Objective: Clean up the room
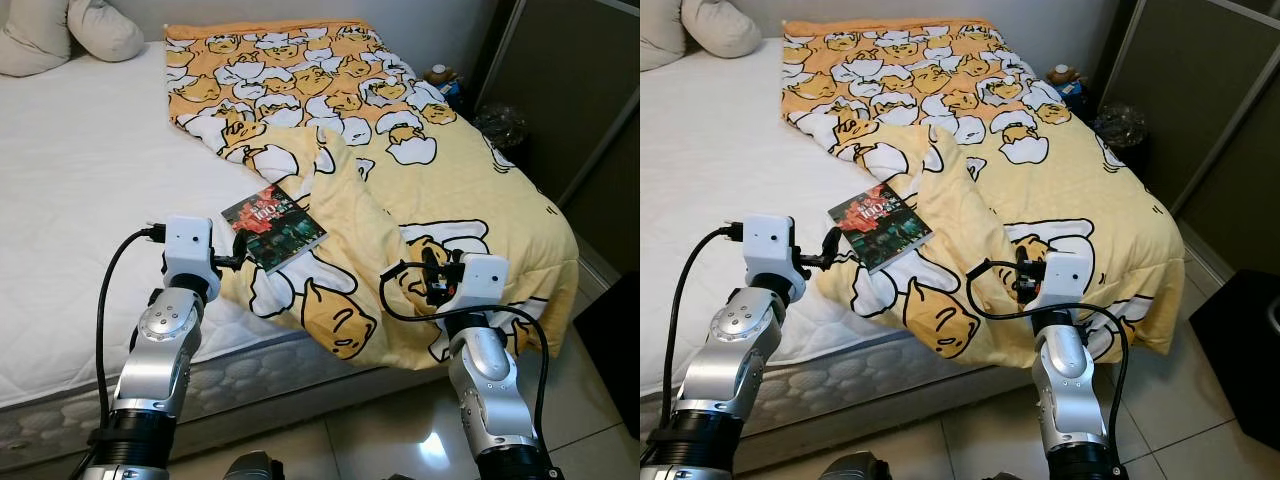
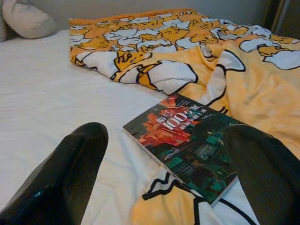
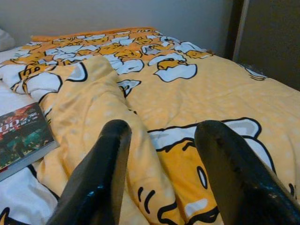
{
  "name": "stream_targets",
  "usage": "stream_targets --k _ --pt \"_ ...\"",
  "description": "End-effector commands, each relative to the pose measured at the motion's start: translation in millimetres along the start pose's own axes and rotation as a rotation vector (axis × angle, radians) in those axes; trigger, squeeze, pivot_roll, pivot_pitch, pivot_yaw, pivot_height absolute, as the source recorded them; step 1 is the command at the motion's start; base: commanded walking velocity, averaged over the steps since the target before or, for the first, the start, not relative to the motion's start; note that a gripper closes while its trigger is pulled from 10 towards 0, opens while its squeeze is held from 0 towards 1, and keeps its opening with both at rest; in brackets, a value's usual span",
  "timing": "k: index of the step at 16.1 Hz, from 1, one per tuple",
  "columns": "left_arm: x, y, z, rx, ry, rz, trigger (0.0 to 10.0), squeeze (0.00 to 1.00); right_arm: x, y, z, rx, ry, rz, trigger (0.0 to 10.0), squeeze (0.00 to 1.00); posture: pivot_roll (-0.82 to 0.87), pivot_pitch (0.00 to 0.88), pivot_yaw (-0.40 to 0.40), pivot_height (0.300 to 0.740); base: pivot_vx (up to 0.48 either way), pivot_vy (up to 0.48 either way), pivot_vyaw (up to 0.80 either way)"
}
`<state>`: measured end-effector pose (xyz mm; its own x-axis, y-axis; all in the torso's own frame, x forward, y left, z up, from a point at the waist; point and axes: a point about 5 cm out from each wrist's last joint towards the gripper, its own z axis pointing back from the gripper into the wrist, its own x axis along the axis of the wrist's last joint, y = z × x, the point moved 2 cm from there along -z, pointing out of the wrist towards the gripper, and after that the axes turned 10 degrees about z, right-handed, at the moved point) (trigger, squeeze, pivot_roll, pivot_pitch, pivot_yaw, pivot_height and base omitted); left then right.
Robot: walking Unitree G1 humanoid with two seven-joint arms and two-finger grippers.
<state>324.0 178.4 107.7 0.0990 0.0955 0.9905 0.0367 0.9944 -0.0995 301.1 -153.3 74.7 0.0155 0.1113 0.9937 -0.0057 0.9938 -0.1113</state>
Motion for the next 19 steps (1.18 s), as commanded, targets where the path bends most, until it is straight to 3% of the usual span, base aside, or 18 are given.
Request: stream_targets --k 1,6,10,12,13,14,19 --pt "-0.9 -6.0 1.0 -0.036 0.0 0.018 10.0 0.0 0.4 -0.5 0.0 0.004 -0.008 0.001 10.0 1.0 0.06 0.002 0.002 0.71 0.0 0.0 0.0" --pt "3.5 -7.1 1.9 -0.051 -0.024 0.032 10.0 0.0 4.7 -1.2 -2.0 0.013 -0.027 -0.008 10.0 1.0 0.06 0.005 0.002 0.71 0.0 0.096 0.0" --pt "5.7 -15.0 0.1 -0.102 -0.016 -0.058 10.0 0.0 5.2 3.5 -2.0 0.04 -0.029 -0.022 10.0 1.0 0.06 0.006 0.002 0.71 0.0 0.457 0.0" --pt "2.1 -17.3 -0.2 -0.104 -0.001 -0.076 10.0 0.0 4.5 5.1 -2.6 0.046 -0.025 -0.004 10.0 1.0 0.06 0.005 0.003 0.71 0.0 0.0 0.0" --pt "4.8 -22.2 0.7 -0.138 -0.02 -0.078 10.0 0.0 3.9 6.1 -4.1 0.053 -0.016 0.014 10.0 0.95 0.06 0.005 0.003 0.71 0.0 0.0 0.0" --pt "6.4 -23.6 0.9 -0.146 -0.031 -0.074 10.0 0.0 3.9 6.2 -4.5 0.055 -0.015 0.017 10.0 0.0 0.06 0.005 0.003 0.71 0.0 0.0 0.0" --pt "10.9 -29.4 0.6 -0.167 -0.053 -0.08 10.0 0.0 4.0 4.5 -9.4 0.054 -0.007 0.018 10.0 0.0 0.06 0.0 0.002 0.71 0.48 0.0 0.0"
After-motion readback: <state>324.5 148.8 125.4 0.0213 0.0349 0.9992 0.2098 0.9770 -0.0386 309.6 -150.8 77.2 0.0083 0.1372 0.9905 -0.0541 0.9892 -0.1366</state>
